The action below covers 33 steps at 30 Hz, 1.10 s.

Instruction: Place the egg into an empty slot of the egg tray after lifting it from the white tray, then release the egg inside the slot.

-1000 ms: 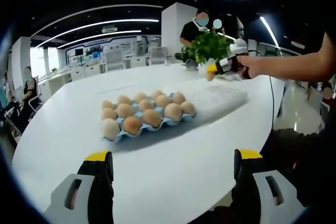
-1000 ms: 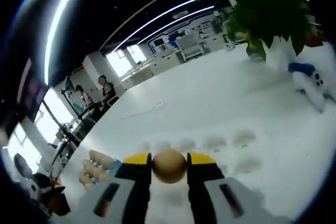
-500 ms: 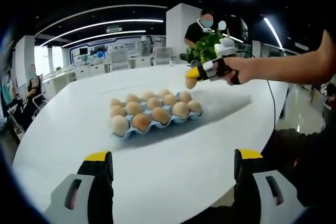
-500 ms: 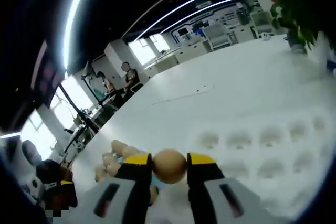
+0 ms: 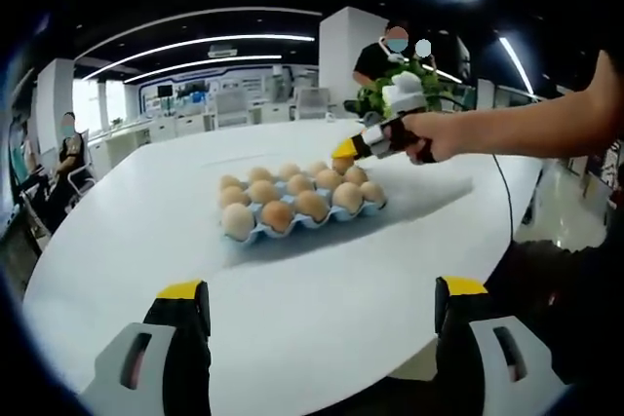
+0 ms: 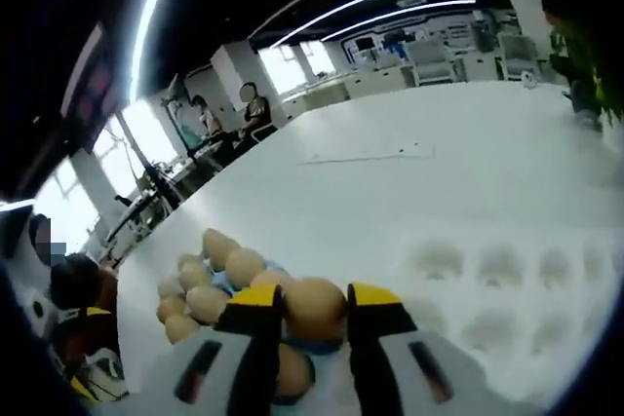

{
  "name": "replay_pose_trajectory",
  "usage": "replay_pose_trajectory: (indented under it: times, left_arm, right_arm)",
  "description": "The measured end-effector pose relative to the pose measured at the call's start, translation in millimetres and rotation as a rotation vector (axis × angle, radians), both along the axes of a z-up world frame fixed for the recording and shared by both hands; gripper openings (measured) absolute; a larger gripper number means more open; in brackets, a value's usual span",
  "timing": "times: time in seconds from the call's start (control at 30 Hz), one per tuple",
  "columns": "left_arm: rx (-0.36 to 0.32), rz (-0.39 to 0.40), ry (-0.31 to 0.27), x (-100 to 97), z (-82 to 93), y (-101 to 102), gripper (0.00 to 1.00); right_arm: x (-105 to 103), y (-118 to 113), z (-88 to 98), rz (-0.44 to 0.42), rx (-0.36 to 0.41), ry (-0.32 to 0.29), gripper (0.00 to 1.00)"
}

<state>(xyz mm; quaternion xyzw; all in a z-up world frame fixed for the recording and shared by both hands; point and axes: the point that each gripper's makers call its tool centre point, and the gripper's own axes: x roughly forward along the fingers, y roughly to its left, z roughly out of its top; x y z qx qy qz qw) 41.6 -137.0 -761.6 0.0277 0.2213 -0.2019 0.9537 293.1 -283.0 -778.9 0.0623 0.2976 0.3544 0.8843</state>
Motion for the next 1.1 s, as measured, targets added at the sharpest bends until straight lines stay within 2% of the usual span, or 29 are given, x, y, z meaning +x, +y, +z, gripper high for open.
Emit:
replay_pose_trajectory:
  times: [0.07, 0.3, 0.37, 0.47, 0.57, 0.67, 0.73, 0.8, 0.83, 0.87, 0.97, 1.1]
  left_arm:
    - [0.0, -0.001, -0.003, -1.0, 0.7, -0.2, 0.98]
    - [0.001, 0.015, 0.006, -2.6, -3.1, 4.1, 0.98]
    - [0.002, 0.016, 0.007, -1.4, -3.2, 3.9, 0.98]
    - [0.0, 0.013, 0.009, 1.2, -4.4, 1.6, 0.98]
    - [0.013, -0.003, 0.01, 3.0, -5.7, -1.7, 0.98]
    - [0.013, -0.008, 0.01, 6.9, -8.0, -0.3, 0.98]
    - [0.027, -0.008, 0.008, 12.8, -10.2, 2.3, 0.99]
    - [0.038, -0.004, -0.012, 20.2, -8.7, 6.5, 1.0]
    - [0.036, 0.003, -0.032, 26.2, -7.6, 9.5, 1.0]
    - [0.034, 0.004, -0.028, 29.1, -8.5, 10.9, 1.0]
    - [0.023, -0.009, -0.037, 39.0, -10.6, 11.9, 1.0]
    - [0.056, -0.039, -0.043, 50.4, -15.4, 8.9, 1.0]
  right_arm:
    - [-2.6, 1.7, -6.0, 0.016, -0.049, -0.003, 0.26]
    - [-4.4, 6.5, -10.4, 0.043, -0.097, -0.027, 0.25]
    - [-1.8, 6.8, -3.9, 0.033, -0.064, -0.05, 0.23]
    - [-4.2, 8.6, -1.5, 0.047, -0.062, -0.041, 0.23]
    - [-6.5, 6.0, 6.6, 0.052, -0.053, -0.076, 0.24]
    - [-17.7, 3.1, 12.6, 0.028, -0.002, -0.09, 0.24]
    - [-29.6, 2.8, 15.6, 0.054, 0.025, -0.106, 0.24]
    - [-41.5, 1.3, 18.0, 0.119, 0.003, -0.17, 0.24]
    - [-43.9, -0.2, 17.9, 0.13, -0.007, -0.184, 0.24]
    - [-52.1, -5.8, 18.0, 0.15, -0.023, -0.213, 0.24]
    - [-68.2, -13.6, 25.3, 0.193, -0.009, -0.264, 0.24]
    - [-89.5, -34.9, 37.5, 0.206, 0.005, -0.322, 0.25]
